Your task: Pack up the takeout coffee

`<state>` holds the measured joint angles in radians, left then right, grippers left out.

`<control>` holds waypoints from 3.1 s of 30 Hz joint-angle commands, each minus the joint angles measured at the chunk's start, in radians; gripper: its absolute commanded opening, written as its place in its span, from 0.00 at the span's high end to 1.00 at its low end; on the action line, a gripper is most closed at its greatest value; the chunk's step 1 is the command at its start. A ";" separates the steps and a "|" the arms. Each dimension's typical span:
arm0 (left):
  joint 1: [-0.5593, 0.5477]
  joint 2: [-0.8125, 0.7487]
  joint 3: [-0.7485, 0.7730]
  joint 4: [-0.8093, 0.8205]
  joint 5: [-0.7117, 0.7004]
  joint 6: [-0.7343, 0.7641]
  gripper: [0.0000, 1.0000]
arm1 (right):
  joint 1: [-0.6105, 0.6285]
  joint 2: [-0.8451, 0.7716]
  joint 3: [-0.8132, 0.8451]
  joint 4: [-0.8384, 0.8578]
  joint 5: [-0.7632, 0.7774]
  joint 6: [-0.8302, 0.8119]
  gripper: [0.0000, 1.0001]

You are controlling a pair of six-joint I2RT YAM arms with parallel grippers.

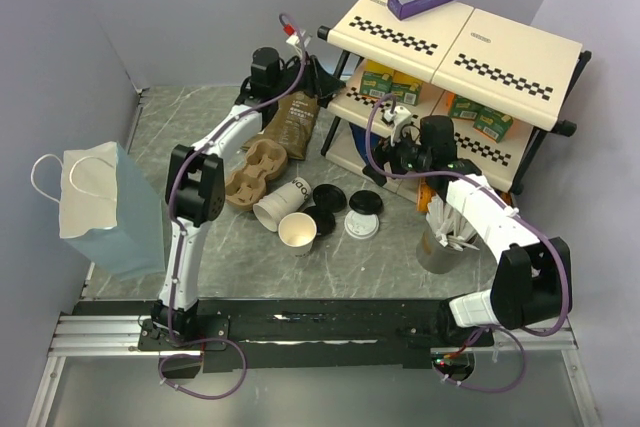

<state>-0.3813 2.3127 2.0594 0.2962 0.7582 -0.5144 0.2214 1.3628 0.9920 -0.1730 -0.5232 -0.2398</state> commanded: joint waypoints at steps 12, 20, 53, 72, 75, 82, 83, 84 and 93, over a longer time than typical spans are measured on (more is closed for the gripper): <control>0.039 -0.469 -0.444 -0.132 0.035 0.223 0.16 | 0.019 -0.123 -0.026 -0.058 -0.014 -0.162 0.12; 0.051 -0.759 -0.605 -0.541 0.056 0.606 0.18 | 0.047 -0.108 0.129 -0.259 0.087 -0.365 0.36; 0.038 -1.042 -0.961 -1.102 -0.296 1.554 0.16 | -0.037 0.062 0.280 -0.266 0.072 -0.279 0.43; -0.074 -0.969 -1.228 -0.505 -0.350 1.611 0.19 | 0.024 -0.093 0.195 -0.332 0.069 -0.268 0.34; -0.076 -0.951 -1.211 -0.511 -0.323 1.625 0.22 | 0.022 -0.100 0.188 -0.338 0.075 -0.277 0.34; -0.076 -0.906 -1.112 -0.565 -0.301 1.573 0.35 | 0.021 -0.113 0.180 -0.333 0.081 -0.274 0.33; -0.074 -0.895 -1.090 -0.569 -0.298 1.568 0.37 | 0.021 -0.116 0.178 -0.332 0.081 -0.273 0.33; -0.074 -0.891 -1.081 -0.578 -0.296 1.564 0.37 | 0.021 -0.117 0.174 -0.329 0.080 -0.268 0.33; -0.074 -0.817 -0.993 -0.569 -0.284 1.524 0.44 | 0.013 -0.100 0.183 -0.324 0.083 -0.256 0.33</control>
<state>-0.4534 1.4639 1.0119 -0.2794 0.4351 1.0431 0.2398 1.2816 1.1690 -0.5171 -0.4419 -0.5026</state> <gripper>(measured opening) 0.526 0.670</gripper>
